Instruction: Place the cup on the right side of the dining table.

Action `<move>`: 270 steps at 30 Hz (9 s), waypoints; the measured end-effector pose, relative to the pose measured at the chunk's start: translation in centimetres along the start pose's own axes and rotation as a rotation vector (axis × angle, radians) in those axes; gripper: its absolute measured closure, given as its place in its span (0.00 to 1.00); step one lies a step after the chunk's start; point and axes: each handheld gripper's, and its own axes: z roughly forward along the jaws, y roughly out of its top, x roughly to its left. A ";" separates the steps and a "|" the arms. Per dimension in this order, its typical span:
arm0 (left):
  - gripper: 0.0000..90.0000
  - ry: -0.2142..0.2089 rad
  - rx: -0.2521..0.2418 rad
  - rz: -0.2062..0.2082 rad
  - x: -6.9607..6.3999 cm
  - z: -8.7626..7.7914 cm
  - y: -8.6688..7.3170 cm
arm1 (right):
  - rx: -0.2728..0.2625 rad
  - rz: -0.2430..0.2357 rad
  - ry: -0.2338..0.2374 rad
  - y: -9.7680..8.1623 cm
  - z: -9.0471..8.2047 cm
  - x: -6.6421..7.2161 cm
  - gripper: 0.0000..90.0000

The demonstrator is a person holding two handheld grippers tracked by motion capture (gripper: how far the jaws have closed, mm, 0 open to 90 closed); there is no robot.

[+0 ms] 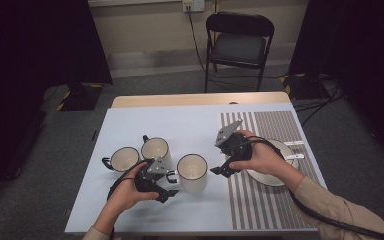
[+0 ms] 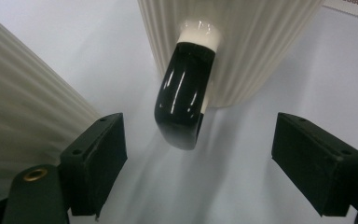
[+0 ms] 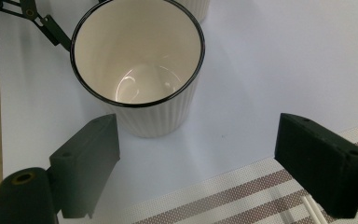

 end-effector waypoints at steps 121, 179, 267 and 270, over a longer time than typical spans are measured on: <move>0.85 0.102 -0.052 -0.004 -0.8 -1.1 1.8 | 0.234 0.320 -0.070 4.3 4.1 0.7 0.87; 0.86 0.089 -0.084 0.034 -0.4 -0.2 8.4 | 0.247 0.453 -0.155 3.8 -0.3 -3.6 0.95; 0.85 0.145 -0.096 0.084 5.1 3.7 14.4 | 0.237 0.542 -0.176 3.0 -1.4 -12.3 0.94; 0.85 0.146 -0.090 0.083 5.2 3.8 14.6 | 0.236 0.542 -0.184 2.9 -1.4 -12.4 0.94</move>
